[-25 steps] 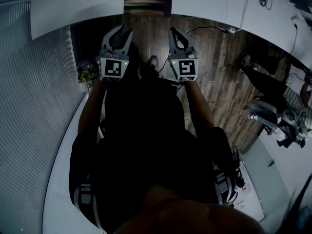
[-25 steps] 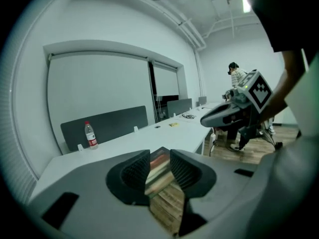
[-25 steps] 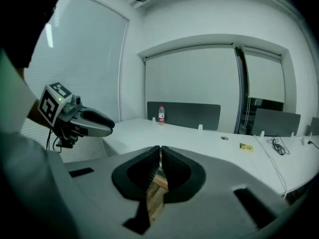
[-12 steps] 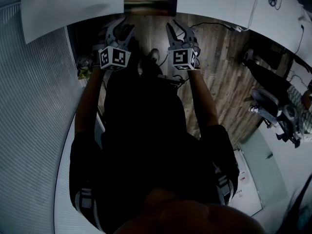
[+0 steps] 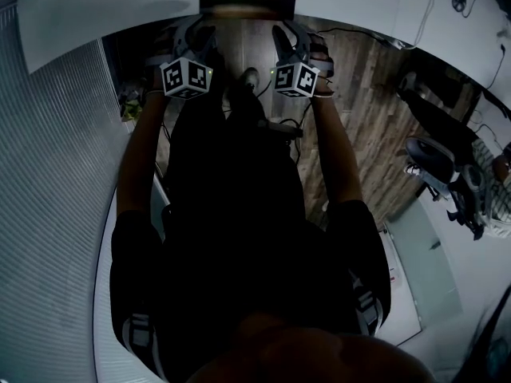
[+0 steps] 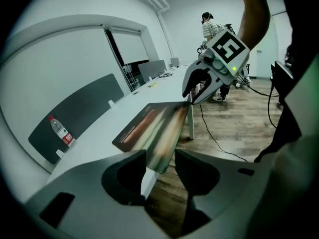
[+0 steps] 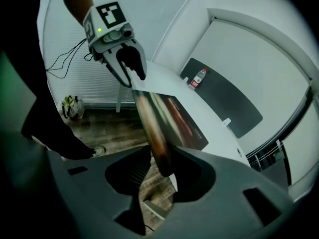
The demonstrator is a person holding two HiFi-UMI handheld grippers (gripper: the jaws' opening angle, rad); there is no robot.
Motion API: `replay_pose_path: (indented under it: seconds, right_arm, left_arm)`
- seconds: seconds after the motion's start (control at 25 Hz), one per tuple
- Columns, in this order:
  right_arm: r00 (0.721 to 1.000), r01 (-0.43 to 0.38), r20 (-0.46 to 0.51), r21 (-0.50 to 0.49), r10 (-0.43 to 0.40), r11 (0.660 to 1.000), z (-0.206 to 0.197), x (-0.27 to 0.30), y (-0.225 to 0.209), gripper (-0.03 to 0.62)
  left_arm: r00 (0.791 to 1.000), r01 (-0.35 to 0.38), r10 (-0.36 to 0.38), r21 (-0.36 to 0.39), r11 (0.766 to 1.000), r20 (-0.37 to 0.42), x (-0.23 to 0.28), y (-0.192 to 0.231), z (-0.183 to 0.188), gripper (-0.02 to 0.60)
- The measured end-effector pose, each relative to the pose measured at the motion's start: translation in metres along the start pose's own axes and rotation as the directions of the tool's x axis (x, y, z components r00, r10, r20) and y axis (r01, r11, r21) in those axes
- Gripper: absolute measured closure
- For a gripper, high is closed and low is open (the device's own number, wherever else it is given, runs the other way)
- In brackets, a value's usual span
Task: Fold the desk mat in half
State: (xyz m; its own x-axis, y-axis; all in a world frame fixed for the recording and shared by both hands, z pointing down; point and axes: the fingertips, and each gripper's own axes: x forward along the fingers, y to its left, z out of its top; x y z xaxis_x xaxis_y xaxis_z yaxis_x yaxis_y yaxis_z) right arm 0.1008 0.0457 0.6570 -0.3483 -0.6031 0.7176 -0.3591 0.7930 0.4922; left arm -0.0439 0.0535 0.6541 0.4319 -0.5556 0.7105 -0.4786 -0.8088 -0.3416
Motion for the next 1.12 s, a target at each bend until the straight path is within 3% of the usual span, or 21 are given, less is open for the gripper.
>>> replay_pose_path:
  seconds: [0.16, 0.52, 0.68, 0.92, 1.12]
  right_arm:
    - [0.999, -0.009, -0.041, -0.107, 0.004, 0.994, -0.009, 0.008, 0.008, 0.477]
    - [0.997, -0.014, -0.079, -0.238, -0.005, 0.971, -0.011, 0.021, 0.006, 0.479]
    - [0.997, -0.014, -0.076, -0.244, -0.004, 0.97, -0.008, 0.022, 0.004, 0.496]
    - [0.998, -0.02, -0.068, -0.259, 0.002, 0.966, -0.01, 0.024, 0.006, 0.493]
    - [0.998, -0.014, -0.063, -0.257, -0.003, 0.966, -0.01, 0.025, 0.005, 0.511]
  left_arm:
    - [1.0, -0.003, 0.003, 0.006, 1.0, -0.029, 0.004, 0.006, -0.007, 0.416]
    - [0.998, 0.025, -0.024, 0.022, 0.999, -0.057, 0.005, 0.016, -0.012, 0.416]
    - [0.997, 0.031, -0.028, 0.049, 0.998, -0.071, 0.005, 0.017, -0.016, 0.417]
    - [0.995, 0.074, -0.063, 0.149, 0.986, -0.078, 0.012, 0.004, -0.014, 0.417]
    - [0.991, 0.091, -0.072, 0.163, 0.982, -0.116, 0.022, 0.0, -0.021, 0.419]
